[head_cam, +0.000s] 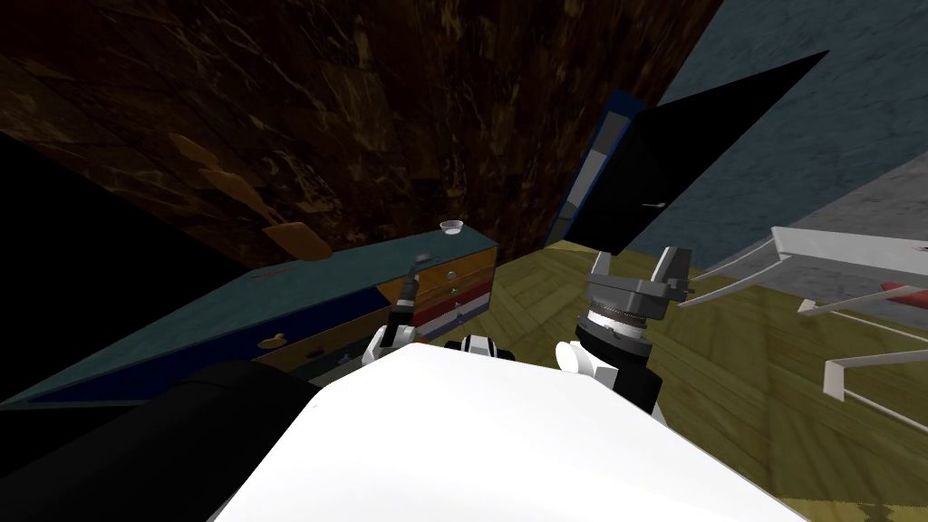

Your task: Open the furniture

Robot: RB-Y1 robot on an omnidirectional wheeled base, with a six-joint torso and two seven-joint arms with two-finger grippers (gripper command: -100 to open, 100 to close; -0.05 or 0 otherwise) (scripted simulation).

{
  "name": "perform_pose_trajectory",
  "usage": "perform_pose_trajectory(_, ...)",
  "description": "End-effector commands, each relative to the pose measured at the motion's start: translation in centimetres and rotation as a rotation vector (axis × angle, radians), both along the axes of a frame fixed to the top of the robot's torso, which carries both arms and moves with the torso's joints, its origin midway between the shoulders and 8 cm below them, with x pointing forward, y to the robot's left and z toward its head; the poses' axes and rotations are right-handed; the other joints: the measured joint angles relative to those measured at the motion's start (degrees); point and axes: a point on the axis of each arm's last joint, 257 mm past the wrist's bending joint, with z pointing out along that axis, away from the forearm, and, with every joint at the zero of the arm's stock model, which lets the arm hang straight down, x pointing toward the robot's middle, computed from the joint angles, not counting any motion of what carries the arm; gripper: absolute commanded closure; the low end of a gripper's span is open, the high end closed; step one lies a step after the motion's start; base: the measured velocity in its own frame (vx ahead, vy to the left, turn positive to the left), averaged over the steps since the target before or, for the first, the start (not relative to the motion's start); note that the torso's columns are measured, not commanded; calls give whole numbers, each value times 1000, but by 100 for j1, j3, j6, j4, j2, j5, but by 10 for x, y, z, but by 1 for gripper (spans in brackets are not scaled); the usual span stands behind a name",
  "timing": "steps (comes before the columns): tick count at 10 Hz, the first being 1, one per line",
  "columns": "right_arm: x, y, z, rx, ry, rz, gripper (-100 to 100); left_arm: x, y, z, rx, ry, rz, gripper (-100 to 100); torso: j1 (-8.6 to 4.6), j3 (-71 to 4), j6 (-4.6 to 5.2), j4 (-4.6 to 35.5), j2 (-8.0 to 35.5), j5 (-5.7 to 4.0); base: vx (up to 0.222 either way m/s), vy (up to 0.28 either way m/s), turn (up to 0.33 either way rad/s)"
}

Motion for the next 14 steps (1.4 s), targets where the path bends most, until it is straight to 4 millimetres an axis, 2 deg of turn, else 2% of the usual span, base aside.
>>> perform_pose_trajectory(1, 0, 0, 0, 0, 0, 0, 0, 0, 13, -28, -26, 43, 24, -100, -3, 0, -1, 0, -1, 0, 100, -155, 90)
perform_pose_trajectory(10, 0, 0, 0, 0, 0, 0, 0, 2, 41, -95, -103, 137, 88, -100, 2, 3, -1, 1, 4, 0, 69, -112, 54)
perform_pose_trajectory(14, 0, 0, 0, 0, 0, 0, 0, 0, 44, -125, -170, 169, 121, -100, 6, 3, 0, 2, 4, 2, 61, -100, 46)
